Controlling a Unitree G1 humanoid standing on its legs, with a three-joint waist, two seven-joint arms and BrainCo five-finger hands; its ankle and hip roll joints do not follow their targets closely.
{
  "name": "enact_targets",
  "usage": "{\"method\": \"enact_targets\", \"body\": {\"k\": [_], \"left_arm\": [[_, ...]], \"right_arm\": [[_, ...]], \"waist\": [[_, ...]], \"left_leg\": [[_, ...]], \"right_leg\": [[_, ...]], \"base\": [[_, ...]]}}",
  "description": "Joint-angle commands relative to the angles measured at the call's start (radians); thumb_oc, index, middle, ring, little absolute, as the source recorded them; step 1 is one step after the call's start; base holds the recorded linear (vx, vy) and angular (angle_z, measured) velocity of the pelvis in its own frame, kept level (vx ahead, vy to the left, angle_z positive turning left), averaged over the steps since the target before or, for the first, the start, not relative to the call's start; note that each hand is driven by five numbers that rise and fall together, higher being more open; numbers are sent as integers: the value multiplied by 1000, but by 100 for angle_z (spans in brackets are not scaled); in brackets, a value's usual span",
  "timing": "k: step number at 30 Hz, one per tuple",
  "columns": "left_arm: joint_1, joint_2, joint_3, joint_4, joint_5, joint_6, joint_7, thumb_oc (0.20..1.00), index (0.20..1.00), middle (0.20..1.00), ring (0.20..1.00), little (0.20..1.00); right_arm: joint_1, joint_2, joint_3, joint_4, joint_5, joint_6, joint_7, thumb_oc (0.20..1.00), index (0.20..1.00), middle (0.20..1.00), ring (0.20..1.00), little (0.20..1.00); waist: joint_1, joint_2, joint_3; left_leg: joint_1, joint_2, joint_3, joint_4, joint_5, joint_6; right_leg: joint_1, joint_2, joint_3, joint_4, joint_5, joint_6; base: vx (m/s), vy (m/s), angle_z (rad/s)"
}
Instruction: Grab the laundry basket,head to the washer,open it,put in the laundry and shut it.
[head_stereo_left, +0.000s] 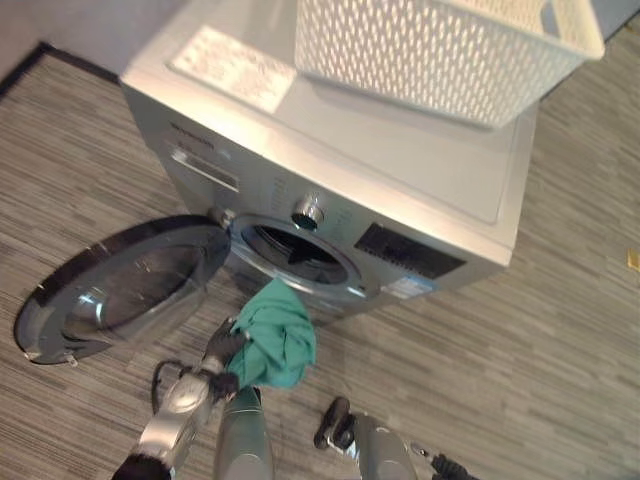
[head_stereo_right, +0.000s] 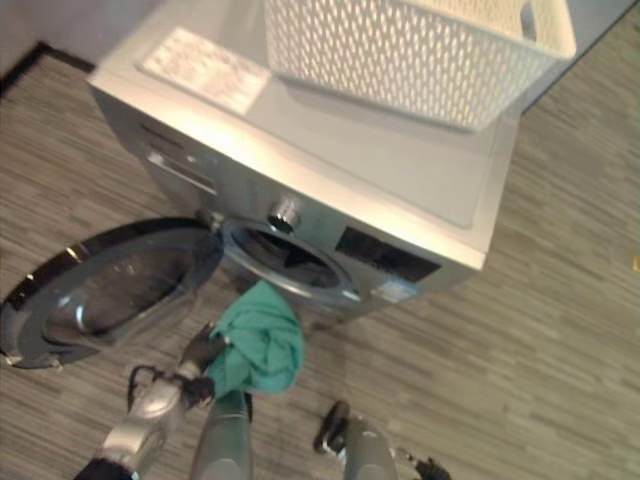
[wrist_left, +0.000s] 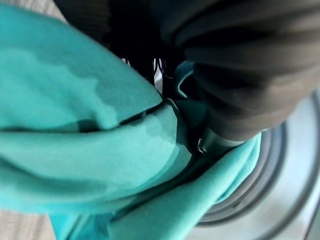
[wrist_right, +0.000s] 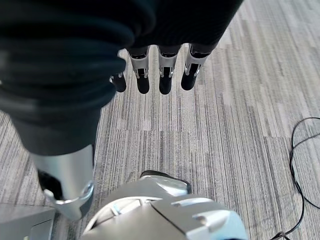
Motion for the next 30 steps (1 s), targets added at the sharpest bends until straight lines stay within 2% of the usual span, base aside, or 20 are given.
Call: {"method": "enact_targets", "body": {"k": [1,2,3,4,5,9,12,13,17,20,25,27,28,30], "left_arm": [[-38,-19,-17,-97,19,-115,50,200,200,200,200,200],[-140,-30,-15,-46,15,-141,101,200,200,200,200,200],[-143,-31,-16,-43,15,-143,102,200,200,200,200,200],[-257,-25,-13,47,18,-163,162,200,200,200,200,200],[-262,-25,-15,52,18,-166,163,200,200,200,200,200],[-506,26,6,211,6,-210,268,200,200,200,200,200],[-579,50,14,251,-11,-227,295,200,200,200,200,200],[-638,74,36,276,-24,-243,328,200,200,200,200,200],[-732,104,65,303,-32,-265,399,200,200,200,200,200],[-775,108,78,324,-49,-277,430,200,200,200,200,200],[-946,121,68,407,-90,-285,473,200,200,200,200,200],[-1089,67,36,437,-150,-298,474,200,200,200,200,200],[-1093,65,34,439,-151,-299,473,200,200,200,200,200],[-1167,-6,21,437,-191,-307,475,200,200,200,200,200]], "right_arm": [[57,-26,51,-3,8,-13,-43,1000,1000,1000,1000,1000],[54,-21,56,-18,30,-30,-55,1000,1000,1000,1000,1000],[53,-21,55,-18,31,-30,-55,1000,1000,1000,1000,1000],[41,-23,45,-27,76,-50,-66,1000,1000,1000,1000,1000],[39,-23,44,-27,77,-51,-66,1000,1000,1000,1000,1000],[-2,-32,51,-72,174,-112,-82,1000,1000,1000,1000,1000],[-17,-39,64,-137,200,-135,-90,1000,1000,1000,1000,1000],[-29,-45,69,-224,245,-163,-89,1000,1000,1000,1000,1000],[-38,-69,81,-388,253,-210,-117,1000,1000,1000,1000,1000],[-43,-80,80,-452,253,-225,-135,1000,1000,1000,1000,1000],[-61,-104,105,-581,252,-245,-146,1000,1000,1000,1000,1000],[-86,-132,123,-624,259,-250,-146,1000,1000,1000,1000,1000],[-87,-132,120,-624,259,-250,-146,1000,1000,1000,1000,1000],[-104,-145,120,-627,267,-250,-154,1000,1000,1000,1000,1000]], "waist": [[-38,-9,-34],[-60,-23,-45],[-61,-22,-46],[-86,-39,-56],[-86,-38,-58],[-124,-67,-74],[-138,-76,-75],[-149,-84,-69],[-165,-95,-63],[-174,-98,-60],[-208,-103,-59],[-237,-101,-62],[-236,-100,-60],[-252,-96,-58]], "left_leg": [[-46,-14,-9,89,-104,19],[-96,-10,-14,97,-95,17],[-101,-10,-15,99,-94,17],[-145,-8,-24,106,-89,18],[-151,-8,-25,108,-89,18],[-260,-3,-47,136,-85,19],[-296,-3,-54,141,-84,18],[-329,0,-60,143,-82,15],[-386,-6,-68,136,-76,13],[-412,-8,-74,124,-70,12],[-463,-12,-85,104,-57,6],[-474,-16,-85,77,-47,3],[-475,-16,-85,75,-46,3],[-478,-19,-82,64,-43,1]], "right_leg": [[-25,56,41,-20,-14,-54],[-75,56,38,-3,-20,-61],[-79,55,37,-1,-21,-61],[-133,58,38,14,-13,-61],[-138,57,37,16,-14,-61],[-250,63,29,46,-3,-60],[-291,66,30,59,-3,-60],[-323,68,32,61,-1,-60],[-384,65,26,67,7,-56],[-412,61,22,67,10,-53],[-465,54,20,66,22,-47],[-484,55,27,53,30,-40],[-485,54,27,53,31,-40],[-489,53,32,44,34,-37]], "base": [[-78,-47,-7],[-57,-26,-6],[-100,-51,-2],[-43,-25,-2],[-60,-52,5],[-43,-60,5],[-52,-33,5],[-43,-38,3],[-11,-9,0],[-4,-23,5],[8,-15,9],[14,12,7],[10,2,4],[5,9,7]]}}
